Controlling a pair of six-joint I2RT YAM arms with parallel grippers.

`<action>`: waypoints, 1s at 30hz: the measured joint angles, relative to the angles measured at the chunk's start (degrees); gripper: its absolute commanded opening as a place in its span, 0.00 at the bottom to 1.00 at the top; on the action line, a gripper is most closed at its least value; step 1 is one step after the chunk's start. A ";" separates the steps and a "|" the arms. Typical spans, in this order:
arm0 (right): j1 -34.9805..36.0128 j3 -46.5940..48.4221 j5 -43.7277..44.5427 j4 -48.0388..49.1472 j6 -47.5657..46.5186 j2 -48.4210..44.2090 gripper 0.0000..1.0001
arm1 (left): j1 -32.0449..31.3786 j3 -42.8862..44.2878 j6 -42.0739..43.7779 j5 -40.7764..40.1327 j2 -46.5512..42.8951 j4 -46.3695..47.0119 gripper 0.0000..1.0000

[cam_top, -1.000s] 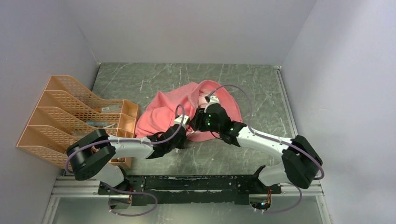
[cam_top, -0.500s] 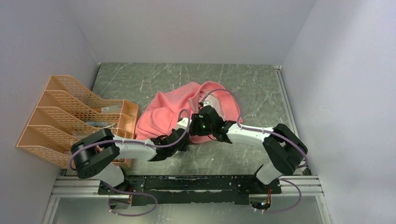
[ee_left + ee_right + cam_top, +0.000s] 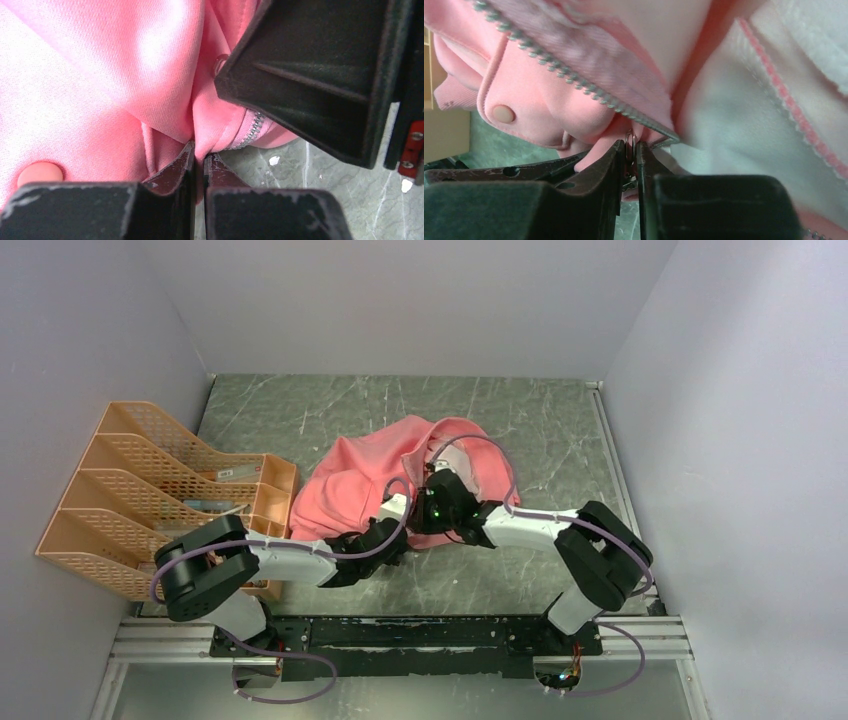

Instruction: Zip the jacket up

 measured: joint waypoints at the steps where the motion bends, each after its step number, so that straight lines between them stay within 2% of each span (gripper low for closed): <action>1: -0.04 -0.28 0.13 0.13 0.07 -0.02 0.07 | -0.02 0.00 0.00 -0.07 0.00 0.00 0.08; 3: -0.07 -0.85 0.35 0.15 0.39 -0.26 0.00 | -0.11 0.00 0.00 -0.22 0.00 0.00 0.08; 8: -0.04 -3.39 2.21 0.17 1.14 -4.24 0.00 | -0.17 0.00 -0.09 -0.39 0.00 -0.02 0.08; 21: -0.59 -14.97 8.96 2.91 5.42 -22.08 0.00 | -1.01 1.07 -1.68 2.36 -0.33 3.19 0.08; 30: -1.86 -18.71 8.35 6.78 3.30 -29.03 0.00 | -1.14 2.21 -2.56 3.41 -2.89 2.16 0.08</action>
